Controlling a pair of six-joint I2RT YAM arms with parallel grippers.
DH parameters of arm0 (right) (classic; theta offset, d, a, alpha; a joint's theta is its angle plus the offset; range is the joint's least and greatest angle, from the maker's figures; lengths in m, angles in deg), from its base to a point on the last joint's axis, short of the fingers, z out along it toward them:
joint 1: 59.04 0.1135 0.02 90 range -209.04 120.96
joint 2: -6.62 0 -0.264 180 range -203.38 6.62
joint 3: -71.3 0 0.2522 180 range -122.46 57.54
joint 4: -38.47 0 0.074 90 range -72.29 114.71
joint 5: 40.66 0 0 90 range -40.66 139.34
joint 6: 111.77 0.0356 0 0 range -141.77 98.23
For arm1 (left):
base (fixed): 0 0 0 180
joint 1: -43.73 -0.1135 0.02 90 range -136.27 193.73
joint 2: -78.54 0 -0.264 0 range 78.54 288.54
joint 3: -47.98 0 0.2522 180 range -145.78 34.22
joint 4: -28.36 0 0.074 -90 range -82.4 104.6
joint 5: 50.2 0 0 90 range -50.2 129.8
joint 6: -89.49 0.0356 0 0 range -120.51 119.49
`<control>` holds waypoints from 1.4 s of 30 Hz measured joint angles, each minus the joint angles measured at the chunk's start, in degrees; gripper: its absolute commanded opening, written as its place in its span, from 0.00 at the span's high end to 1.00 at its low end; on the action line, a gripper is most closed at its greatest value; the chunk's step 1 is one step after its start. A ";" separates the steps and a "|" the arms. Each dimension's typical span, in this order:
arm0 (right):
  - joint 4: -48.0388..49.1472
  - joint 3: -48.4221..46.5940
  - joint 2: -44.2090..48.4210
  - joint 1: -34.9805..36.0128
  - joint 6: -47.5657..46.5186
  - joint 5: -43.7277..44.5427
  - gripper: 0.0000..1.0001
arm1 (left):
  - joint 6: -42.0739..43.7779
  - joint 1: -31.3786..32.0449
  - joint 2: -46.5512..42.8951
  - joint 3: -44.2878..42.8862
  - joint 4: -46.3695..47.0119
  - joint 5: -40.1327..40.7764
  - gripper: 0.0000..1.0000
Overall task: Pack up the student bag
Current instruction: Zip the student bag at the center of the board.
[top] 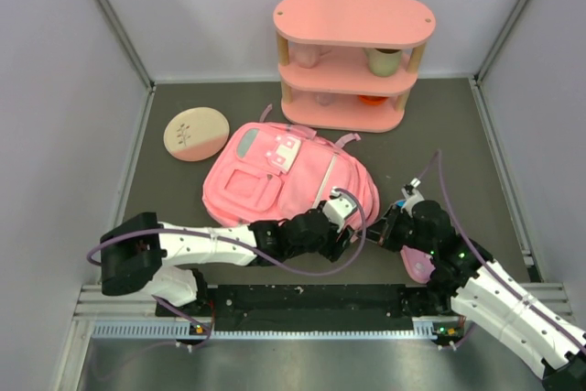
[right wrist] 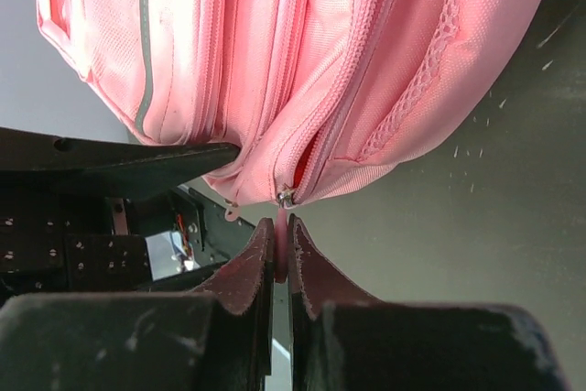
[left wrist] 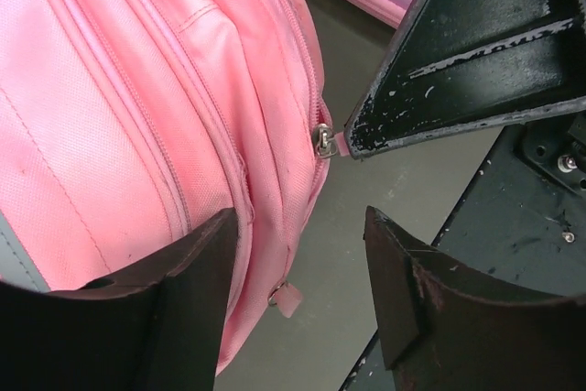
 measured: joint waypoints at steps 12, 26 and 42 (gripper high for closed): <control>-1.81 0.00 0.28 0.00 4.20 0.44 1.00 | -1.55 -0.35 3.50 1.07 2.54 1.36 1.00; -7.15 -4.31 -0.39 0.11 9.55 7.96 1.00 | -4.85 0.13 -6.05 8.79 5.70 -2.19 1.00; -0.13 -4.48 -5.57 0.09 5.16 8.11 1.00 | -12.96 0.28 -37.70 24.41 -6.43 -1.53 1.00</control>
